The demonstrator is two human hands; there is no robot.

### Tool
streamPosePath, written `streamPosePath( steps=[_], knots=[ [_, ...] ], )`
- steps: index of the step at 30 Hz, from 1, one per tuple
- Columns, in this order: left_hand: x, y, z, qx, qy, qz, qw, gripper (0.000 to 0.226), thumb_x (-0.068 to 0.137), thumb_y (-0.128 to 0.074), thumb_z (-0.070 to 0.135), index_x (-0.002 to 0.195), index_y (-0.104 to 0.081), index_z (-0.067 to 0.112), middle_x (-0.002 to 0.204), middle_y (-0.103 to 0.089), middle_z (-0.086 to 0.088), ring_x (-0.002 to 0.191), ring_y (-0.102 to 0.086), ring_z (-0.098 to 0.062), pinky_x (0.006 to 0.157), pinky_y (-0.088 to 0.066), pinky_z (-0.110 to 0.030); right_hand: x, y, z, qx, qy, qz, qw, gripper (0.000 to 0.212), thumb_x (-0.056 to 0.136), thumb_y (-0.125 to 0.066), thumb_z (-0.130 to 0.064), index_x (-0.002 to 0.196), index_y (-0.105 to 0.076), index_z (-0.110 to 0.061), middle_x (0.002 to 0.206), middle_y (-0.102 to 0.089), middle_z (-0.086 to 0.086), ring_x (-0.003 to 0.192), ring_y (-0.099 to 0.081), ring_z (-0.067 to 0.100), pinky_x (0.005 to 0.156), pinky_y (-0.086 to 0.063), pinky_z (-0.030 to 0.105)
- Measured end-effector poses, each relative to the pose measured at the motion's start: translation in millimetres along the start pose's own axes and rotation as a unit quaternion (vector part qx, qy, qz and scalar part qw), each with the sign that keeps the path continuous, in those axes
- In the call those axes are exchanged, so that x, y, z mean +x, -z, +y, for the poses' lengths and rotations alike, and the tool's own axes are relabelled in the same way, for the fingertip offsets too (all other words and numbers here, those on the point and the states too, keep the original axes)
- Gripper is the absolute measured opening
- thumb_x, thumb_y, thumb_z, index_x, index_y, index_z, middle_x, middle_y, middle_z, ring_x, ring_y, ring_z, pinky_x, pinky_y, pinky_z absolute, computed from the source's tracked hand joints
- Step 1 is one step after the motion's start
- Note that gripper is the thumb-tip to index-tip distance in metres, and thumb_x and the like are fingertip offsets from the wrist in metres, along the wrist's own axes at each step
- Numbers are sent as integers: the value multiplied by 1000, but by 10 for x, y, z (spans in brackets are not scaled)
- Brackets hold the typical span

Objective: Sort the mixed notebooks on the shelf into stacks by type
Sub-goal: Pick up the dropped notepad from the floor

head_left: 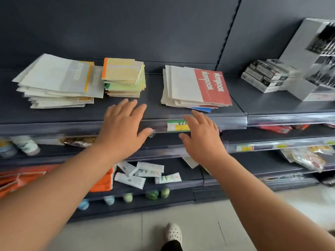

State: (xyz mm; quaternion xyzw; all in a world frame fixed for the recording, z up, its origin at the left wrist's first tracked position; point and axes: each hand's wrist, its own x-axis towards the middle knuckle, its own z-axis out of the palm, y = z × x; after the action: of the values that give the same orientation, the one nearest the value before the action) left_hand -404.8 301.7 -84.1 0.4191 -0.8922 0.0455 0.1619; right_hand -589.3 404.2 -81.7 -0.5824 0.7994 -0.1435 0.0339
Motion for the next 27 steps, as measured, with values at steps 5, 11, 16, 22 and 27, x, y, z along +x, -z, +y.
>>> streamPosePath(
  steps=[5,11,16,22,27],
  knots=[
    [-275,-141,190,-28,-37,-41,998,67,88,-59,47,142,-44,12,148,-42,-16,138,-33,-37,111,-25,-52,-524,-141,186,-12,-59,-27,998,57,97,-54,-34,149,-35,-18,160,-25,5,148,-18,26,121,-15,44],
    [-478,-315,564,-46,-72,-79,993,66,89,-58,47,143,-42,12,149,-40,-15,139,-32,-36,111,-22,-51,-972,-218,522,-13,-124,-56,991,56,98,-54,-33,149,-34,-19,160,-23,5,149,-17,26,120,-13,41],
    [-521,-441,1077,-55,-100,-107,988,67,91,-53,50,147,-37,16,153,-35,-12,142,-27,-32,114,-16,-49,-1326,-199,921,3,-161,-52,986,55,97,-55,-33,148,-37,-19,160,-26,5,149,-18,25,122,-15,42],
    [-460,-583,2162,-76,-164,-134,974,66,92,-50,50,147,-34,17,154,-32,-11,143,-24,-30,115,-14,-47,-1855,-5,1805,-2,-220,-45,974,55,98,-53,-32,149,-35,-19,158,-27,3,148,-17,24,122,-14,41],
    [-342,-736,3236,-99,-208,-139,963,63,90,-56,46,143,-41,14,149,-39,-13,140,-31,-32,113,-18,-48,-2193,257,2730,-11,-260,-49,964,56,98,-51,-34,149,-33,-20,160,-24,4,149,-16,26,122,-15,42]
  ],
)
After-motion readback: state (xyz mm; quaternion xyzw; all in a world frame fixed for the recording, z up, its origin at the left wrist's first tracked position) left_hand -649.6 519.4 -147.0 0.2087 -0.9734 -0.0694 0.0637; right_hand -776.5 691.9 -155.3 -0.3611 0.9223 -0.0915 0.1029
